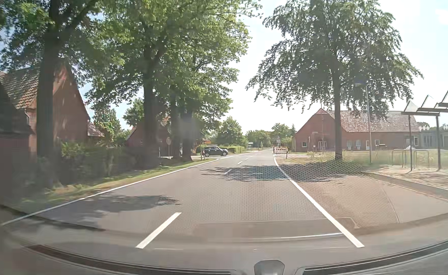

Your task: Follow the waypoints while adhering to traffic rules and regulations

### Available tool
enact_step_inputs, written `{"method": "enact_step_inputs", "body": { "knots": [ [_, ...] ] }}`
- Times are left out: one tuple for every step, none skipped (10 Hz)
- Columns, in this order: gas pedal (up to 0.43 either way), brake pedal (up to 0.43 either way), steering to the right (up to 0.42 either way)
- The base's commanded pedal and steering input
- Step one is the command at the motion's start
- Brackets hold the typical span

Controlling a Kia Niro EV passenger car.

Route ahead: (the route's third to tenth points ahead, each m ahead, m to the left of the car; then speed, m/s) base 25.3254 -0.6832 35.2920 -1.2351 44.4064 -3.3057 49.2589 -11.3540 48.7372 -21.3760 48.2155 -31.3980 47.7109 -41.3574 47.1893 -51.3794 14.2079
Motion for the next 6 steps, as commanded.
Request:
{"method": "enact_step_inputs", "body": {
  "knots": [
    [0.000, 0.177, 0.011],
    [0.000, 0.177, 0.011],
    [0.000, 0.189, 0.012],
    [0.000, 0.195, 0.013],
    [0.000, 0.201, 0.012],
    [0.000, 0.207, 0.013]
  ]
}}
